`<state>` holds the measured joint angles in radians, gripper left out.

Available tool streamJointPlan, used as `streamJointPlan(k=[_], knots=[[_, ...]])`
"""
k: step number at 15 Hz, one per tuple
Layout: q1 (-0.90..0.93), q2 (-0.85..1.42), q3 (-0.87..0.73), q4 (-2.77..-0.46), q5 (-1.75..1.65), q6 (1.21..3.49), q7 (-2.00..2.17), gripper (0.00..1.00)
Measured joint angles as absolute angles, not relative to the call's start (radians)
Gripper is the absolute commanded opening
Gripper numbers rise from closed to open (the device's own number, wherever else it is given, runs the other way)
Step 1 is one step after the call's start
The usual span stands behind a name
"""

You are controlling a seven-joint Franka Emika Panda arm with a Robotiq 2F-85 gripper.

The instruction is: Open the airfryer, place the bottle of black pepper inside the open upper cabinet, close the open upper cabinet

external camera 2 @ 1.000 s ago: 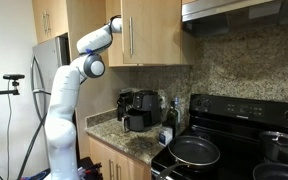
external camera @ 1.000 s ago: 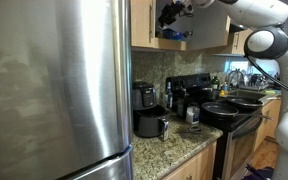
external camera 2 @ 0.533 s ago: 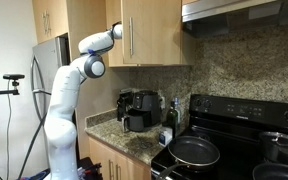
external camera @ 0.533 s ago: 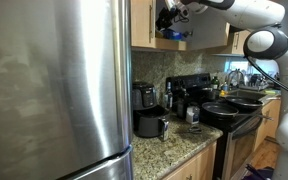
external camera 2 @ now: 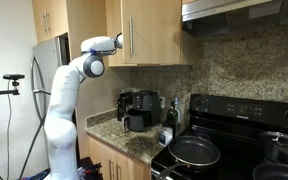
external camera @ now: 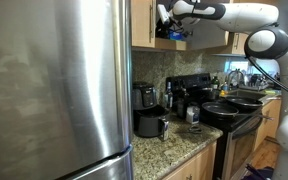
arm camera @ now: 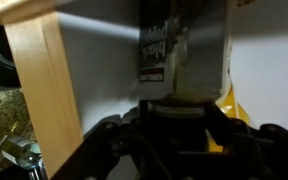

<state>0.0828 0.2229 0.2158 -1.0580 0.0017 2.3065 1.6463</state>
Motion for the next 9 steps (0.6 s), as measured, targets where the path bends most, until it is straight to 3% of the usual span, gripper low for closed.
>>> streamJointPlan(k=[3, 6, 9], knots=[[0.093, 0.211, 0.215, -1.065, -0.073, 2.309, 1.694, 0.99], [0.106, 0.169, 0.211, -1.063, -0.188, 2.199, 1.768, 1.00], [0.162, 0.078, 0.170, -1.055, -0.271, 1.944, 1.824, 1.00]])
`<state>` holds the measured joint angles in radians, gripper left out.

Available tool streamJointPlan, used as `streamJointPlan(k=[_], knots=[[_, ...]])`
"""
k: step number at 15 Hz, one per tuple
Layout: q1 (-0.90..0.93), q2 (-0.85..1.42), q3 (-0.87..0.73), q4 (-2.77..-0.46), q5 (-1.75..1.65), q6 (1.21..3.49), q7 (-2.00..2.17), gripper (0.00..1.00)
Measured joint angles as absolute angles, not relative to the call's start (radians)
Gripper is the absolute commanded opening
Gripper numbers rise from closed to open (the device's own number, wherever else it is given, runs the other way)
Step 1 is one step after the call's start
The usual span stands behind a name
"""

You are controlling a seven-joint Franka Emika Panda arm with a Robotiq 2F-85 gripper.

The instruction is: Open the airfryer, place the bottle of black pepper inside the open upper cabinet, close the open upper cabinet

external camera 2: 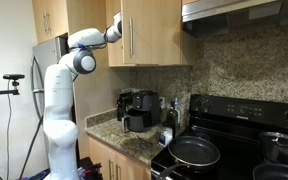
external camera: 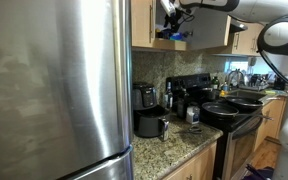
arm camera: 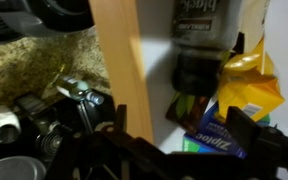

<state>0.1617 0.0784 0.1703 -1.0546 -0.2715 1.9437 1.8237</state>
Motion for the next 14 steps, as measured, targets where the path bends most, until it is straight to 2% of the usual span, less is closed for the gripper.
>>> streamJointPlan(k=[6, 10, 14], knots=[[0.189, -0.132, 0.189, -1.048, -0.265, 1.398, 1.839, 1.00], [0.182, -0.227, 0.196, -0.975, -0.126, 1.055, 1.810, 1.00], [0.188, -0.280, 0.105, -0.840, 0.088, 0.866, 1.740, 1.00]])
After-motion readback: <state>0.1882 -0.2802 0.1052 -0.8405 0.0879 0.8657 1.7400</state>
